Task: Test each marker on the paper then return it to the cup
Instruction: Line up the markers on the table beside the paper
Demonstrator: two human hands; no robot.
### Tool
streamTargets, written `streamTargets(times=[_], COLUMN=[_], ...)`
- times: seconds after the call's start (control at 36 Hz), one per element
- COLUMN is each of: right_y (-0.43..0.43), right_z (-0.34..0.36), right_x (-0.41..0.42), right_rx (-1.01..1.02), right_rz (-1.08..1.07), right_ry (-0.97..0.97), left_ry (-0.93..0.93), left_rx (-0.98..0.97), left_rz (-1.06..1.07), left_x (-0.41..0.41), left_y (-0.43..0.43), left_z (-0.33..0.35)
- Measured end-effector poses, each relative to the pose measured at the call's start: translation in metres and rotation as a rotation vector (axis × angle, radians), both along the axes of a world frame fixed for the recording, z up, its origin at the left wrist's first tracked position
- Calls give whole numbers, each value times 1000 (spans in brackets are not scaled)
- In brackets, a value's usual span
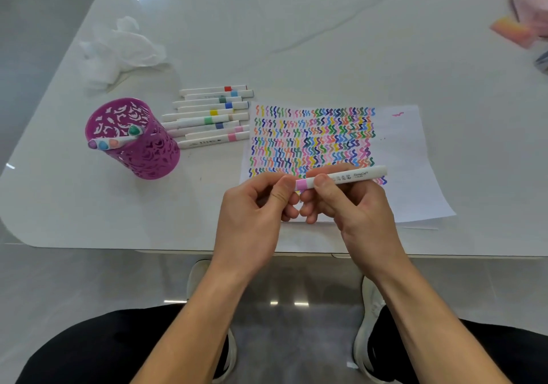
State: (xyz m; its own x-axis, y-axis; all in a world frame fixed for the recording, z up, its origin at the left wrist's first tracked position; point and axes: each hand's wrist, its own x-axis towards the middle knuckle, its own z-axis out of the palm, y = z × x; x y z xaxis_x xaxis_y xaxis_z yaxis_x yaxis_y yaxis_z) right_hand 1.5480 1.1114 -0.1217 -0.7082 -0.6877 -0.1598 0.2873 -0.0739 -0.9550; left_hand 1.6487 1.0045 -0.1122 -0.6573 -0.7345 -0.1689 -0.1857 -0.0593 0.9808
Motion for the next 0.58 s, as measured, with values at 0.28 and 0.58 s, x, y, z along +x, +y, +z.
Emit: streamTargets(times=[0.28,0.58], right_y=[-9,-9], right_z=[-4,-10], right_x=[0,1], right_rx=[96,114], right_rz=[-52,-91], right_ry=[82,166], left_ry=[-64,-39], left_rx=[-396,-1037], left_rz=[223,646], left_x=[7,24], left_y=[-21,-66], left_z=[20,32])
